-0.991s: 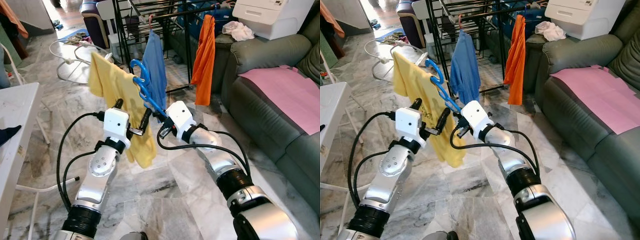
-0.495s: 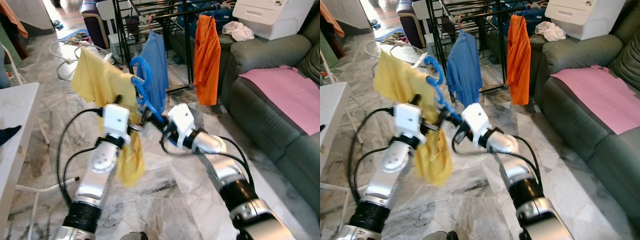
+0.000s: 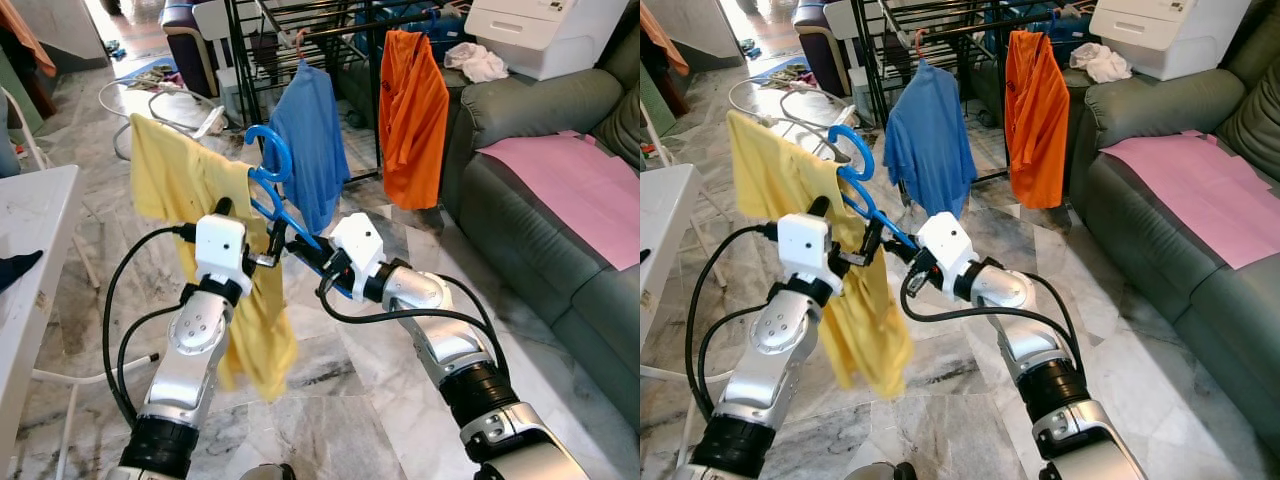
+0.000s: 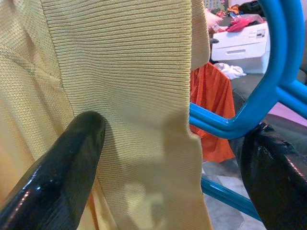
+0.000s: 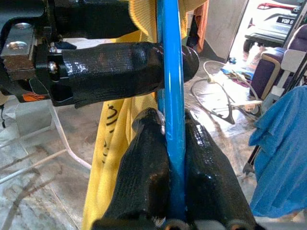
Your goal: Hang hanger
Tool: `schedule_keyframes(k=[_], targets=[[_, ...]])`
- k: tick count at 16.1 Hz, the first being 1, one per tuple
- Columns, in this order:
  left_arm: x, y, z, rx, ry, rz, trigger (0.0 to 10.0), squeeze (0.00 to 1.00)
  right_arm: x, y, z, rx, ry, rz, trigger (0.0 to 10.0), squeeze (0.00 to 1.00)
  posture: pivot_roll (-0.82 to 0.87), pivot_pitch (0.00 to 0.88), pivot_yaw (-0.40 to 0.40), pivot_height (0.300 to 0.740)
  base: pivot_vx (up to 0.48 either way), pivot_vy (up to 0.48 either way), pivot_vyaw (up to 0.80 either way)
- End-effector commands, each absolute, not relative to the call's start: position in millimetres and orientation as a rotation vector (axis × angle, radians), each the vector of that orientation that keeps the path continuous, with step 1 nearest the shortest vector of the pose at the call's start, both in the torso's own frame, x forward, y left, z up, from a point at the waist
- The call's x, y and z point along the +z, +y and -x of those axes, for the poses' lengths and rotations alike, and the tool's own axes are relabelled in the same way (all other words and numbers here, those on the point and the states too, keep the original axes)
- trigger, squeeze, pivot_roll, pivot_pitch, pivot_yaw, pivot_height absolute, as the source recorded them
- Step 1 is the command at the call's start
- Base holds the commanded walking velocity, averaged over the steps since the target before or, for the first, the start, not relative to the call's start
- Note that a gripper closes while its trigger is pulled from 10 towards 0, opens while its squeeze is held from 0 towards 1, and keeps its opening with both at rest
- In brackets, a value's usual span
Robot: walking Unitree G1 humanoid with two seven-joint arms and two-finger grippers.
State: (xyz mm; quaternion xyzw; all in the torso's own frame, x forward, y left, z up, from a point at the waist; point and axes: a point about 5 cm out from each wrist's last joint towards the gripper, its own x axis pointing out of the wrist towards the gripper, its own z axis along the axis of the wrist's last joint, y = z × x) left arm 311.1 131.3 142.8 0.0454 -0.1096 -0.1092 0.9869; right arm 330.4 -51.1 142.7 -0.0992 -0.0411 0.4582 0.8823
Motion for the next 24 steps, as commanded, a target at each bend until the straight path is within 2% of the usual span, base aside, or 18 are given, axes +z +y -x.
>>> schedule_keyframes(k=[1,2,3,7,8,9,10,11,12,14,15,16,20,21,24], targets=[[144,154,-311,-0.120,-0.212,-0.085,8.4,0.00,163,-51,-334,0.940,-0.173,0.198,0.0,0.00,-0.02,0.021,0.067,0.740,0.000,0.000,0.00],[145,155,-311,-0.111,-0.217,-0.074,3.6,0.00,163,-51,-335,0.940,-0.174,0.201,0.0,0.00,-0.02,0.021,0.067,0.740,0.000,0.000,0.00],[147,155,-311,-0.105,-0.228,-0.060,0.0,0.00,163,-51,-335,0.940,-0.175,0.206,0.0,0.00,-0.02,0.021,0.063,0.740,0.000,0.000,0.00],[155,157,-305,-0.093,-0.262,-0.002,0.0,0.00,163,-55,-337,0.918,-0.170,0.215,0.0,0.00,-0.02,0.024,0.065,0.740,0.000,0.000,0.00],[159,158,-302,-0.101,-0.285,0.043,0.5,0.00,162,-56,-338,0.913,-0.167,0.218,0.0,0.00,-0.02,0.024,0.066,0.740,0.000,0.000,0.00],[161,159,-300,-0.099,-0.291,0.061,8.9,0.00,161,-56,-338,0.911,-0.165,0.221,0.0,0.00,-0.02,0.024,0.066,0.740,0.000,0.000,0.00],[161,159,-300,-0.095,-0.289,0.060,8.9,0.00,161,-56,-338,0.911,-0.164,0.222,0.0,0.00,-0.02,0.024,0.066,0.740,0.000,0.000,0.00],[163,163,-298,-0.062,-0.308,0.092,10.0,0.97,161,-56,-339,0.908,-0.165,0.226,0.0,0.00,-0.02,0.025,0.064,0.740,0.000,0.000,0.00],[163,164,-298,-0.055,-0.312,0.099,10.0,1.00,161,-56,-339,0.908,-0.165,0.226,0.0,0.00,-0.02,0.025,0.064,0.740,0.000,0.000,0.00],[168,165,-298,-0.038,-0.328,0.082,10.0,1.00,162,-55,-340,0.908,-0.167,0.228,0.0,0.00,-0.02,0.025,0.064,0.740,0.000,0.000,0.00],[170,169,-300,0.000,-0.330,0.061,10.0,0.62,161,-55,-339,0.910,-0.169,0.230,0.0,0.00,-0.02,0.025,0.064,0.740,0.000,0.000,0.00],[172,171,-302,0.020,-0.332,0.077,10.0,0.00,161,-54,-339,0.911,-0.169,0.230,0.0,0.00,-0.02,0.025,0.064,0.740,0.000,0.000,0.00],[183,169,-305,0.028,-0.364,0.123,10.0,0.00,159,-55,-338,0.911,-0.168,0.235,0.0,0.00,-0.02,0.025,0.064,0.740,0.000,0.000,0.00],[181,168,-304,0.023,-0.357,0.128,10.0,1.00,160,-56,-339,0.900,-0.170,0.234,0.0,0.00,-0.02,0.025,0.064,0.740,0.000,0.000,0.00],[167,165,-299,-0.015,-0.313,0.092,10.0,1.00,163,-57,-342,0.858,-0.193,0.255,0.0,0.00,-0.02,0.026,0.066,0.740,0.000,0.000,0.00]])
